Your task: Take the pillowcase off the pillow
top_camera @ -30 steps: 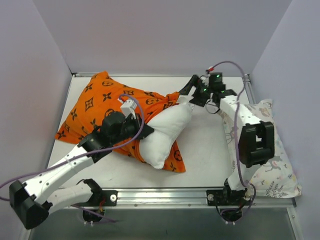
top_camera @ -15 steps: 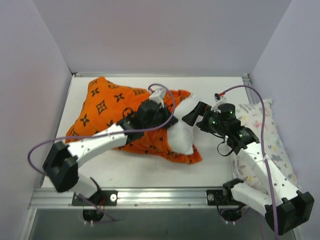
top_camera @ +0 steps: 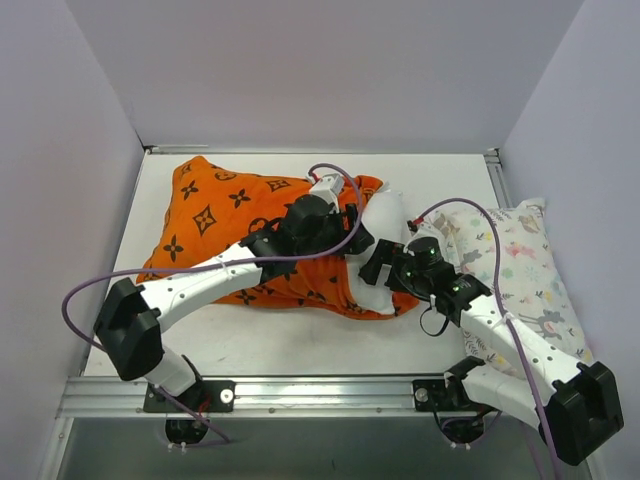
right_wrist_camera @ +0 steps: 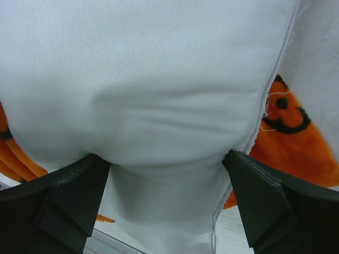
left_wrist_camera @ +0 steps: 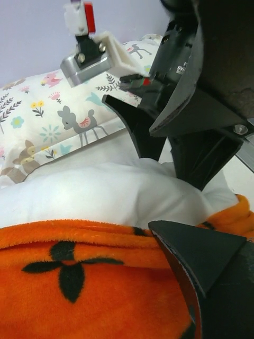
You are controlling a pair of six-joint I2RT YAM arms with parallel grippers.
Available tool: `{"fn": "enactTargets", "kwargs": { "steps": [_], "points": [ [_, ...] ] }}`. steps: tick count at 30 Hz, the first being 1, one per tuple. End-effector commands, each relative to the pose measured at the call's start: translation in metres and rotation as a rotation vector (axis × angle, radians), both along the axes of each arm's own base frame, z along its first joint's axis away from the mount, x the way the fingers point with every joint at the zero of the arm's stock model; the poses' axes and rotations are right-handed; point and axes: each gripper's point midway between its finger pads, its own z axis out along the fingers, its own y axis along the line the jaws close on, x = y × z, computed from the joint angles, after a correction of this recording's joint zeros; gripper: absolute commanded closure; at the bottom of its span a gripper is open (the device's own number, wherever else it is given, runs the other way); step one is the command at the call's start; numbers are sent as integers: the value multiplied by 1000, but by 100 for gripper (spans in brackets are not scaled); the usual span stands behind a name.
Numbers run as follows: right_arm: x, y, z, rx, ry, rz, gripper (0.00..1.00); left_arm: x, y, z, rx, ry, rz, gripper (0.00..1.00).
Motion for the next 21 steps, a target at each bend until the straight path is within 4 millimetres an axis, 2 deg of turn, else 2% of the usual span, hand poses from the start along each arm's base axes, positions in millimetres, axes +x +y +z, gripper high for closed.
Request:
{"fn": "enactTargets", "kwargs": {
  "steps": [1, 2, 3, 5, 6, 8, 10, 11, 16, 18, 21],
  "points": [
    [15, 2, -6, -23, -42, -9, 0, -1, 26, 56, 33, -125, 65, 27],
    [17, 4, -4, -12, -53, -5, 0, -4, 35, 55, 55, -127, 80, 27],
    [16, 4, -5, -3, -57, 1, 0, -8, 46, 67, 48, -150, 94, 26],
    [14, 9, 0, 19, -62, 25, 0, -8, 72, 57, 133, -148, 164, 24],
    [13, 9, 4, 20, -71, 32, 0, -10, 83, 61, 152, -155, 191, 23],
    [12, 4, 5, 7, -73, 32, 0, -7, 103, 46, 238, -151, 250, 21],
    [9, 1, -3, 22, -57, 35, 0, -5, 108, 29, 303, -136, 256, 20],
    [9, 6, -1, 80, -53, 57, 0, -3, 111, 19, 345, -130, 267, 20],
    [1, 12, -14, 166, -40, 99, 0, 11, 106, -39, 467, -74, 266, 20],
    [-2, 14, -17, 201, -43, 116, 0, 12, 104, -60, 503, -45, 261, 22],
    [-4, 16, -15, 238, -73, 129, 0, 12, 104, -72, 505, -32, 261, 33]
  ]
}}
